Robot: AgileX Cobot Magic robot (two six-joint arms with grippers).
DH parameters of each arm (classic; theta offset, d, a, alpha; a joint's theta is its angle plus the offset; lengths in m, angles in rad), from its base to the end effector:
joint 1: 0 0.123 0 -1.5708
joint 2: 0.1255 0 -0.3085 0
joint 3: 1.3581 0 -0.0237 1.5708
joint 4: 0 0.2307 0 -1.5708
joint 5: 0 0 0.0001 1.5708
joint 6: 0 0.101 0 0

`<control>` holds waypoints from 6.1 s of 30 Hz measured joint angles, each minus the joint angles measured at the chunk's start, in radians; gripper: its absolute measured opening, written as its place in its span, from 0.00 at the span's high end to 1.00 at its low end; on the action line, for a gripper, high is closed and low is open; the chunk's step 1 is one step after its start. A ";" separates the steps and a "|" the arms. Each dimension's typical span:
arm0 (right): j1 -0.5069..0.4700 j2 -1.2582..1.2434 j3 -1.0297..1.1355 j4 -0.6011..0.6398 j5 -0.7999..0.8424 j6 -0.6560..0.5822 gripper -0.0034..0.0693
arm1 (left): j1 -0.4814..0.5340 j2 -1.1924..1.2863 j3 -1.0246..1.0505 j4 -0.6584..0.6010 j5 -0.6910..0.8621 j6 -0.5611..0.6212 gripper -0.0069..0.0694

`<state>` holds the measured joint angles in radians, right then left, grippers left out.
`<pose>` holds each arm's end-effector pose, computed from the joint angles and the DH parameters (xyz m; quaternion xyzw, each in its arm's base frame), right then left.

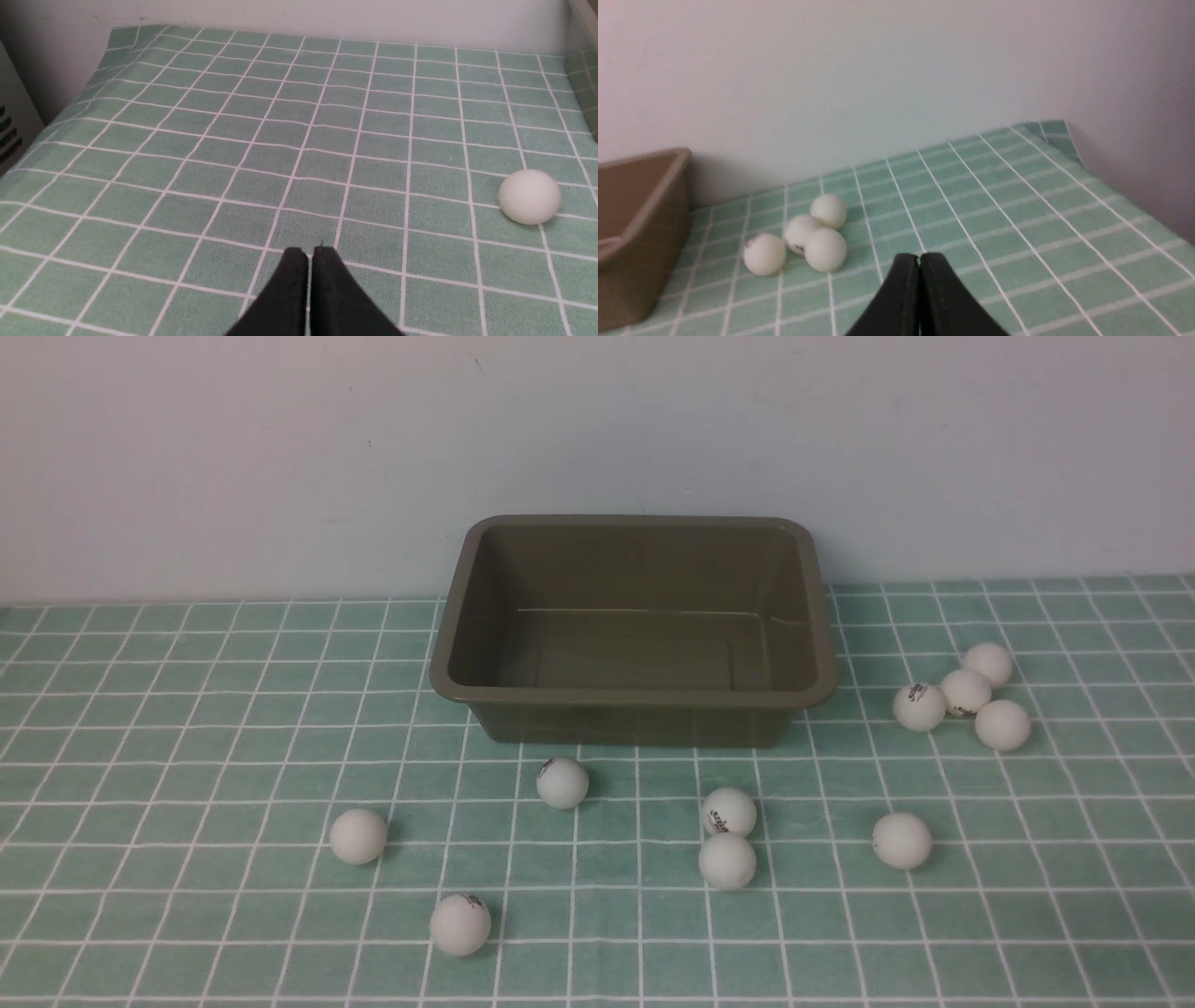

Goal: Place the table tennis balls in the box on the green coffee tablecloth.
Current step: 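Reach for and grasp a ping pong ball on the table, then release the ping pong ball into the bin and lift the gripper away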

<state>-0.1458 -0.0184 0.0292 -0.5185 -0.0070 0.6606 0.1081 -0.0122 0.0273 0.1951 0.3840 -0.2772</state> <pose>0.0220 -0.0029 0.2054 0.0959 0.6705 -0.0002 0.7357 0.0170 0.0092 0.1678 -0.1035 0.7995 0.0329 0.5908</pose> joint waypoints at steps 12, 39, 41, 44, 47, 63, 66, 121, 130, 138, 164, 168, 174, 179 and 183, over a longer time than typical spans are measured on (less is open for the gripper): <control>0.000 0.000 0.000 -0.067 -0.619 0.003 0.98 | 0.000 0.000 0.000 0.000 0.000 0.000 0.91; 0.000 0.679 -0.849 -1.224 -0.100 1.226 0.98 | 0.000 0.000 0.000 0.000 0.000 0.000 0.91; 0.000 0.719 -0.883 -1.227 -0.058 1.289 0.98 | 0.000 0.000 0.000 0.000 0.000 0.000 0.91; 0.000 0.770 -0.932 -1.227 0.014 1.371 0.98 | 0.000 0.000 0.000 0.000 0.000 0.000 0.91; 0.000 0.840 -1.025 -1.221 0.198 1.415 0.98 | 0.000 0.000 0.000 0.000 0.000 0.000 0.91; 0.000 0.943 -1.138 -0.220 0.826 -0.322 0.98 | 0.000 0.000 0.000 0.000 0.000 0.000 0.91; 0.000 0.988 -1.138 0.371 0.846 -0.739 0.98 | 0.000 0.000 0.000 0.000 0.000 0.000 0.91; 0.150 2.099 -1.498 0.426 0.483 -0.341 0.25 | 0.000 0.000 0.000 0.000 0.000 0.000 0.91; 0.150 2.139 -1.498 0.425 0.474 -0.341 0.23 | 0.000 0.000 0.000 0.000 0.000 0.000 0.91; 0.150 2.169 -1.498 0.425 0.458 -0.341 0.24 | 0.000 0.000 0.000 0.000 0.000 0.000 0.91; 0.159 2.040 -1.499 0.411 0.471 -0.398 0.46 | 0.000 0.000 0.000 0.000 0.000 0.000 0.91; 0.216 1.987 -1.499 0.450 0.490 -0.460 0.46 | 0.000 0.000 0.000 0.000 0.000 0.000 0.91; 0.380 1.955 -1.499 0.528 0.466 -0.582 0.46 | 0.000 0.000 0.000 0.000 0.000 0.000 0.91; 0.532 1.977 -1.499 0.544 0.384 -0.642 0.46 | 0.000 0.000 0.000 0.000 0.000 0.000 0.91; 0.566 2.005 -1.499 0.544 0.360 -0.650 0.46 | 0.000 0.000 0.000 0.000 0.000 0.000 0.91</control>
<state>0.4201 1.9866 -1.4696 0.0259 0.3534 0.0108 0.1081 -0.0122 0.0273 0.1951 0.3840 -0.2772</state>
